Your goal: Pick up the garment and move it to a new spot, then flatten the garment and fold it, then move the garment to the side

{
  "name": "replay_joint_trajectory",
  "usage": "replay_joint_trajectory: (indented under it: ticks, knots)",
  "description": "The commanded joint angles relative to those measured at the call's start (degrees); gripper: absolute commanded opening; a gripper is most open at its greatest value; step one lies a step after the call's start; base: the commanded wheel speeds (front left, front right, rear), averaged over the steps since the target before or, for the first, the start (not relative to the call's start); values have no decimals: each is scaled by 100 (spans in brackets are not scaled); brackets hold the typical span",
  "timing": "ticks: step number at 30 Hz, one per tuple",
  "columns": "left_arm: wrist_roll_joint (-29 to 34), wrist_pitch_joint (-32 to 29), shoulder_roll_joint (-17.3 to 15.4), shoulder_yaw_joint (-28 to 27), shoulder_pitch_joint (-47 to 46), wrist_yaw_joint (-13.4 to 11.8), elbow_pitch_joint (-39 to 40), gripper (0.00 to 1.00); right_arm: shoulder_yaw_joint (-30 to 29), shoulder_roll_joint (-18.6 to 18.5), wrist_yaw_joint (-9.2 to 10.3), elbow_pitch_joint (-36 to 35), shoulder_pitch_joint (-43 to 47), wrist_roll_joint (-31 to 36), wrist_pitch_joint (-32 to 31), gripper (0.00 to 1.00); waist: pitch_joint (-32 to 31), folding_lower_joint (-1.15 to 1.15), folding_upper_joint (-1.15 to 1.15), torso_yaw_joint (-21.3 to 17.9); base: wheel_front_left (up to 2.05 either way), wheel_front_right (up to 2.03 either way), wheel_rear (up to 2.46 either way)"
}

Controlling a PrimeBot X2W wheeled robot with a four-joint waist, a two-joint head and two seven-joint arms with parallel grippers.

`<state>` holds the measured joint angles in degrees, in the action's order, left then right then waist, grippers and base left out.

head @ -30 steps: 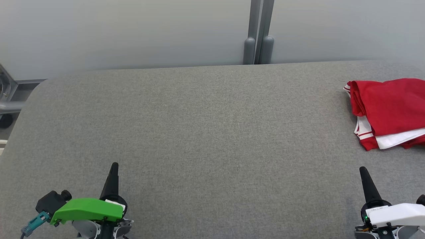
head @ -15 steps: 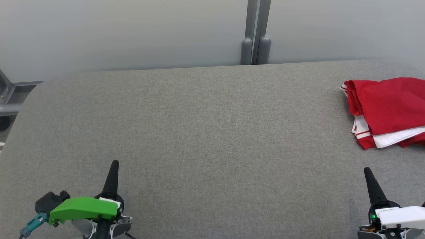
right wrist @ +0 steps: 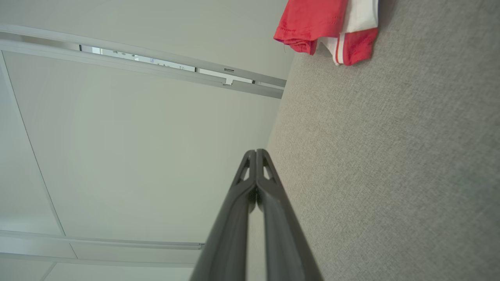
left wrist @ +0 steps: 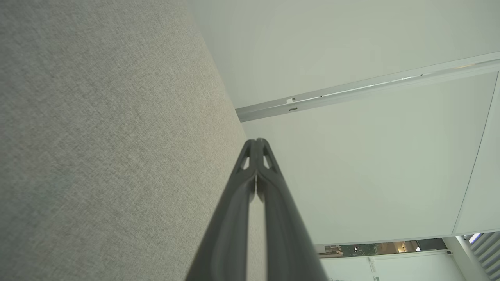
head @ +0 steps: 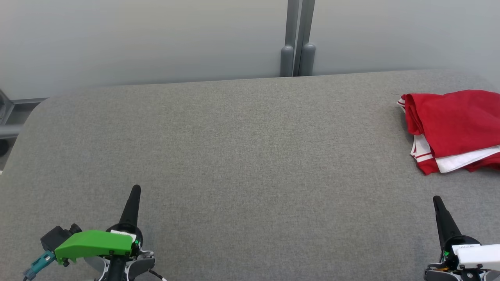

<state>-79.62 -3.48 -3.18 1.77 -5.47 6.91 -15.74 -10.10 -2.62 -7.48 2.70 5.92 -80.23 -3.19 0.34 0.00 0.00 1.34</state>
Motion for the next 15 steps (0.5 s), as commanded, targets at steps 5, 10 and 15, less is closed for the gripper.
replay_joint_trajectory:
  ticks: [5,10,15]
  knots:
    - [-307,-77,1,-45,-122,35,74,0,-48,-35,-2,-88,78,-325,-52,0,-5,0,0,-22,0,0,0]
    - [-542,-137,5,-59,-122,45,102,0,-74,-35,-2,-115,95,-554,-78,0,-10,0,0,-43,0,0,0]
    - [-734,-192,12,-72,-122,54,129,0,-100,-36,-2,-142,117,-768,-108,0,-15,0,0,-63,0,0,0]
